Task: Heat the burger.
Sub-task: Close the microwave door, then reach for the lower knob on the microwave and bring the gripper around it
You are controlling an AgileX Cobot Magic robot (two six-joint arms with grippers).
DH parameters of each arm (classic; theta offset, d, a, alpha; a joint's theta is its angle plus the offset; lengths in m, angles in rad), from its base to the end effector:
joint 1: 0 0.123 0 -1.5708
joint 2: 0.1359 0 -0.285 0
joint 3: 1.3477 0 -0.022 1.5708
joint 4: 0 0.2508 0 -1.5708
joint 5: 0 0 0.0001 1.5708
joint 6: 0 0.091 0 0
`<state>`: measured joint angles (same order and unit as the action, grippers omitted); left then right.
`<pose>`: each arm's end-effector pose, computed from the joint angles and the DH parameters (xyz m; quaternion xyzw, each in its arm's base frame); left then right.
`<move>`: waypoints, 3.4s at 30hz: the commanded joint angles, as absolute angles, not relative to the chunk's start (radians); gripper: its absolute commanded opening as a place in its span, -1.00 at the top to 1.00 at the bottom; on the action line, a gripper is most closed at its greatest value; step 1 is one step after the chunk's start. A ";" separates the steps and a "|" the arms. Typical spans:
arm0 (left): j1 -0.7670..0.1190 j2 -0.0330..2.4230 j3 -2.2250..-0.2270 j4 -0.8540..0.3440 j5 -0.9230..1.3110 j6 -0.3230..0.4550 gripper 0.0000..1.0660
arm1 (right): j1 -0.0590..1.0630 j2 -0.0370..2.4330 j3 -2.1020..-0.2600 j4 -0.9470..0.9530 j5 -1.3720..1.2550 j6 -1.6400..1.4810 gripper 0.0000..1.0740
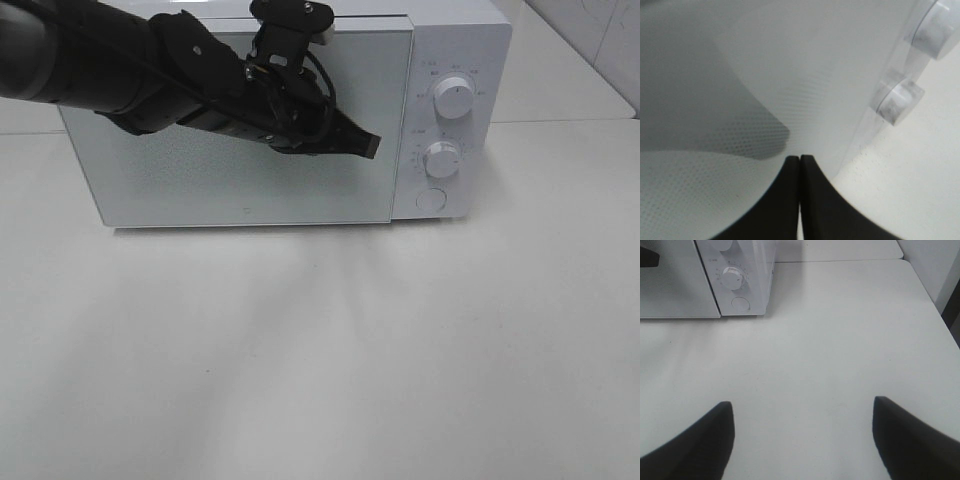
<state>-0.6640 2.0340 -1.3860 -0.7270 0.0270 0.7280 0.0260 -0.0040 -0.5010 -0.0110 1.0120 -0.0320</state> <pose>0.3619 -0.2853 0.1936 0.2913 0.8304 -0.1620 0.4465 -0.0036 -0.0009 0.2816 -0.0242 0.8386 -0.0071 0.5442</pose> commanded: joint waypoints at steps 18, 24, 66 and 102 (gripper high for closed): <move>-0.627 2.071 -1.512 -0.575 0.266 0.780 1.00 | 0.022 -0.027 -0.500 -0.016 1.000 -0.030 -0.34; -0.627 2.037 -1.510 -0.536 0.403 0.738 1.00 | 0.022 -0.027 -0.500 -0.016 1.000 -0.030 -0.34; -0.207 1.326 -1.143 -0.059 1.263 0.040 1.00 | 0.022 -0.027 -0.500 -0.016 1.000 -0.031 -0.34; -0.125 -0.021 -0.535 -0.072 1.097 0.047 1.00 | 0.022 -0.027 -0.500 -0.015 1.000 -0.030 -0.34</move>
<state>-0.1260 -0.0010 -0.5360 -0.0680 1.1150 0.0470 0.0260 -0.0040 -0.5010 -0.0110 1.0120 -0.0320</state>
